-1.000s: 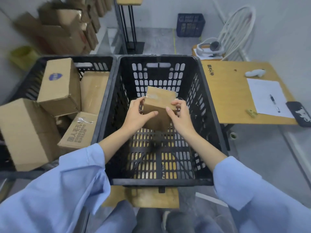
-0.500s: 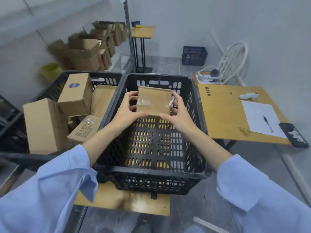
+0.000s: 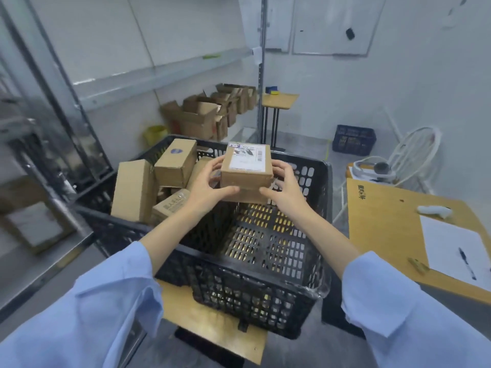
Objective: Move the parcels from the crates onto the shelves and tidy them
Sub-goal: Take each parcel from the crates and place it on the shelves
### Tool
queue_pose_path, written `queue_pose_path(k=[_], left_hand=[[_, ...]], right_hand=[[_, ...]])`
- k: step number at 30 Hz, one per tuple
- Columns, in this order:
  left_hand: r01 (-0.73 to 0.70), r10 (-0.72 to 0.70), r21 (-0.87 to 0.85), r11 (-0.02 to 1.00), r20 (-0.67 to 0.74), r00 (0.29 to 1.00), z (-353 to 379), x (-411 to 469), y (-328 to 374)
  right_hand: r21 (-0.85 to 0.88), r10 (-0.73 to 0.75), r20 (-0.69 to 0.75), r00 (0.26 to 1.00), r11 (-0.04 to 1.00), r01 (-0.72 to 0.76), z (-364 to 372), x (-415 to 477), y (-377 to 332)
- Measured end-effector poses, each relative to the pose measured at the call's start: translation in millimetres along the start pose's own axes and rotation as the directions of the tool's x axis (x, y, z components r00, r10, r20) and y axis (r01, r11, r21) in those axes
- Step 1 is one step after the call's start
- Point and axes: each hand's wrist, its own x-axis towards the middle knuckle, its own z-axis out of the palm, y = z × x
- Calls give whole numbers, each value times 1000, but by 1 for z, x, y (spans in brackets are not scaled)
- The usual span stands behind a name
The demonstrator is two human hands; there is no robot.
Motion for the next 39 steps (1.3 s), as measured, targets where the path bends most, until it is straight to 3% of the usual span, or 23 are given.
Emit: queue_pose_path(k=[11, 17, 24, 29, 39], left_hand=[[31, -22, 35, 999, -252, 967, -40, -52, 17], [72, -15, 126, 989, -406, 914, -78, -91, 25], [124, 9, 192, 974, -577, 817, -133, -146, 22], [185, -19, 163, 969, -696, 718, -164, -184, 20], [311, -37, 164, 936, -833, 552, -228, -266, 20]], right_hand=[[122, -105, 200, 974, 989, 81, 43, -5, -28], [46, -133, 335, 933, 991, 125, 90, -5, -43], [85, -249, 483, 839, 967, 238, 171, -11, -57], [221, -317, 610, 726, 948, 228, 223, -25, -68], [306, -365, 775, 516, 931, 198, 323, -70, -97]])
